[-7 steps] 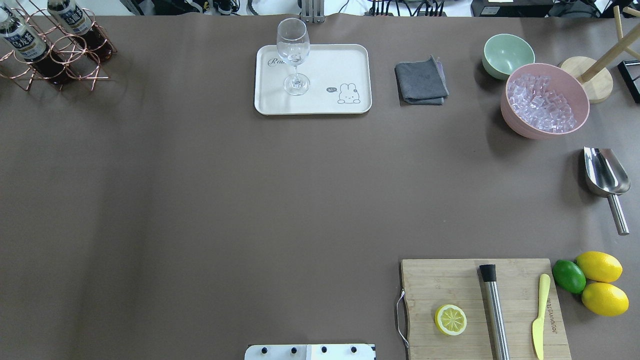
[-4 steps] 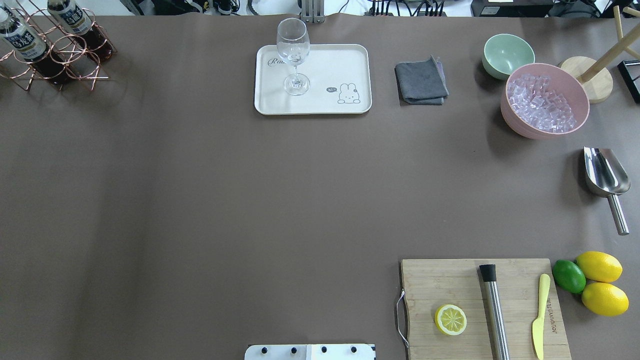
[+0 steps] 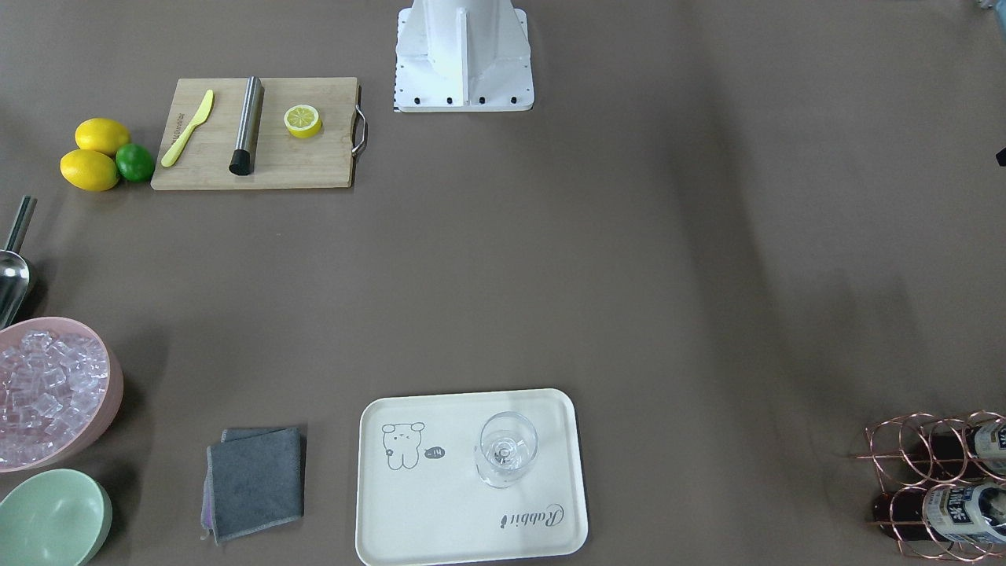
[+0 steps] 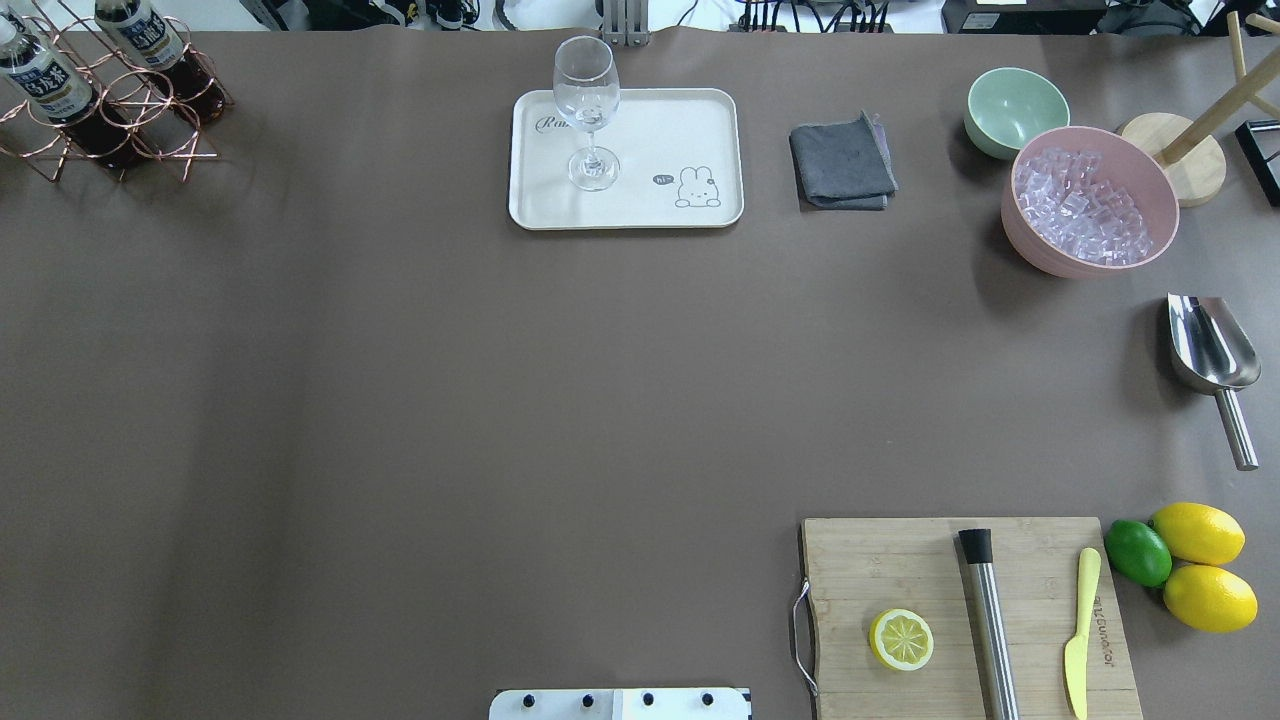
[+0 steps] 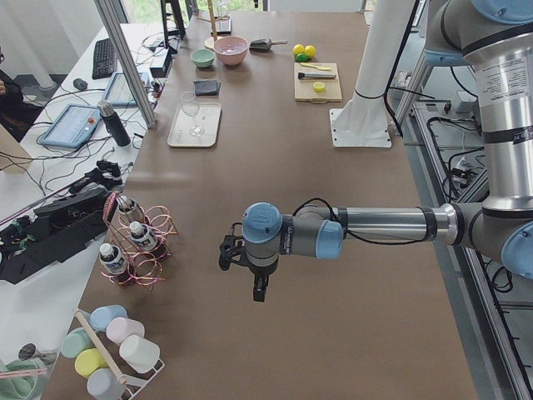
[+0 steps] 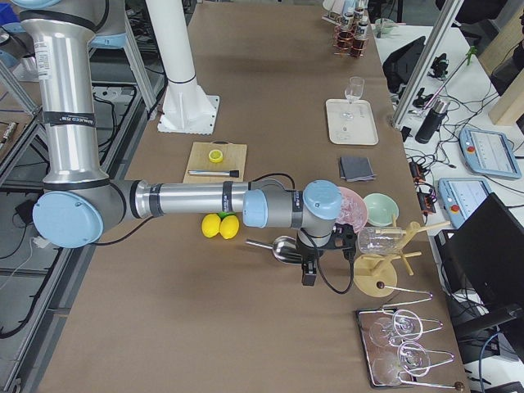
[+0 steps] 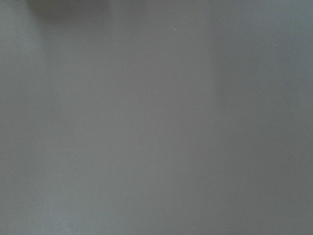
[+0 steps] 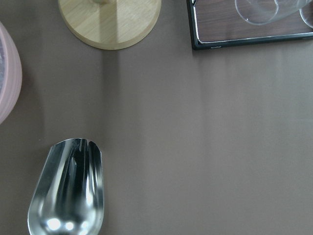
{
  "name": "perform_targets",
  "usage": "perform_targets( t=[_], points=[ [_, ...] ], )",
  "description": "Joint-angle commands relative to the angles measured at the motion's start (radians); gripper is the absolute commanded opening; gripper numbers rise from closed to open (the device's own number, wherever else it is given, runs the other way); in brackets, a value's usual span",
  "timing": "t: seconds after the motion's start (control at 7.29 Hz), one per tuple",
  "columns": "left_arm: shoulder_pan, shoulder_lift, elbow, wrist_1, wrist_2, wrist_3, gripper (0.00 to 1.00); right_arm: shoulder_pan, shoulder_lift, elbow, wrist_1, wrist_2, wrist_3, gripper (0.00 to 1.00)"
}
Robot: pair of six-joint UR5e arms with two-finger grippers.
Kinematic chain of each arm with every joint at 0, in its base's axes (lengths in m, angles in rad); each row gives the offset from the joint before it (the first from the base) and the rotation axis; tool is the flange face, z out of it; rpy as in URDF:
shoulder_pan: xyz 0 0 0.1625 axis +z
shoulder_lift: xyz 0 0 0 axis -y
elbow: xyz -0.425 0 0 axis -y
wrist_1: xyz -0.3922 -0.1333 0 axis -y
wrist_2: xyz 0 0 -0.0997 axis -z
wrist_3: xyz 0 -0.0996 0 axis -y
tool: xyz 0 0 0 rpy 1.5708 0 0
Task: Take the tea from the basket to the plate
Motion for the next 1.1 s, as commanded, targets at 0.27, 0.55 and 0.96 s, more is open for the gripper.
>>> perform_targets(
  t=[0.27, 0.55, 0.96],
  points=[
    [-0.024, 0.002, 0.005, 0.000, 0.005, 0.003, 0.98, 0.000, -0.001, 0.005, 0.000, -0.002, -0.005, 1.00],
    [-0.026, 0.002, 0.005, 0.000, 0.005, 0.003, 0.98, 0.000, -0.001, 0.007, 0.000, 0.000, -0.005, 1.00],
    [-0.026, 0.000, 0.002, 0.000, -0.002, 0.001, 0.98, 0.000, -0.001, 0.048, 0.000, 0.005, -0.010, 1.00]
  ],
)
